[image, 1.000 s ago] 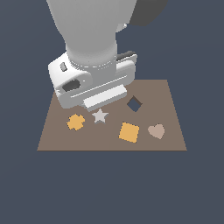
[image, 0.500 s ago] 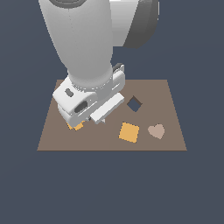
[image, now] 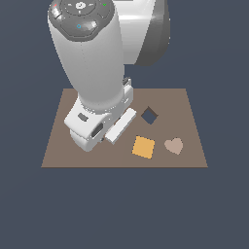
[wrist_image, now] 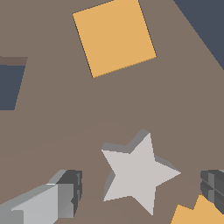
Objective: Insert a designated object into the corresponding slot on a board.
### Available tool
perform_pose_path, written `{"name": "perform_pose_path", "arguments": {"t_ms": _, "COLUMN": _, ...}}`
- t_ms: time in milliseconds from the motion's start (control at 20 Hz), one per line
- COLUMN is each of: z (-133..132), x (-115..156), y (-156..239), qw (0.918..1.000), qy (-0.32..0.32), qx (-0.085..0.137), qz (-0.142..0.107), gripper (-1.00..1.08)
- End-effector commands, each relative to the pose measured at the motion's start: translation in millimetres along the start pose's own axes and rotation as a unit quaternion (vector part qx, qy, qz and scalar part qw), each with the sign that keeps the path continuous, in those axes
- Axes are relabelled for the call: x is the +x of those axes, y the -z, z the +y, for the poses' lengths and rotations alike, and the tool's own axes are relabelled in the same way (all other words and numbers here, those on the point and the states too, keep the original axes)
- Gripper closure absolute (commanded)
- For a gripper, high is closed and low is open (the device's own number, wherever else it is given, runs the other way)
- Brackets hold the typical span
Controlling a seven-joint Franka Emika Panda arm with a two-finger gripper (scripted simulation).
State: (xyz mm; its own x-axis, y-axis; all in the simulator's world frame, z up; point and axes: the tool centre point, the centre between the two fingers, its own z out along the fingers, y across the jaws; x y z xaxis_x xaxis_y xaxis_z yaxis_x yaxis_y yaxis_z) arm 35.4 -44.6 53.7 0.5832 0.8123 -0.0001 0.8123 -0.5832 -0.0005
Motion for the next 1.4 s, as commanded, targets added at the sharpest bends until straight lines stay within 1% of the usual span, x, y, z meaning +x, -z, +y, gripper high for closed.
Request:
{"name": "perform_pose_path", "arguments": {"t_ms": 0, "z": 1.3, "x": 1.0, "y": -2.9, "qw": 0.9999, "qy": 0.013, "qx": 0.000, "qz": 0.000, "gripper": -0.92}}
{"name": "perform_pose_path", "arguments": {"t_ms": 200, "z": 2.1, "x": 1.6, "y": -4.9, "qw": 0.9998, "qy": 0.021, "qx": 0.000, "qz": 0.000, "gripper": -0.92}}
{"name": "perform_pose_path", "arguments": {"t_ms": 600, "z": 1.7, "x": 1.5, "y": -4.4, "qw": 0.9998, "qy": 0.018, "qx": 0.000, "qz": 0.000, "gripper": -0.92}}
{"name": "perform_pose_path", "arguments": {"t_ms": 1050, "z": 1.3, "x": 1.2, "y": -23.8, "qw": 0.9999, "qy": 0.017, "qx": 0.000, "qz": 0.000, "gripper": -0.92}}
{"name": "perform_pose_path", "arguments": {"t_ms": 1100, "z": 1.3, "x": 1.2, "y": -23.8, "qw": 0.9999, "qy": 0.017, "qx": 0.000, "qz": 0.000, "gripper": 1.08}}
{"name": "perform_pose_path", "arguments": {"t_ms": 1350, "z": 1.3, "x": 1.2, "y": -23.8, "qw": 0.9999, "qy": 0.017, "qx": 0.000, "qz": 0.000, "gripper": 1.08}}
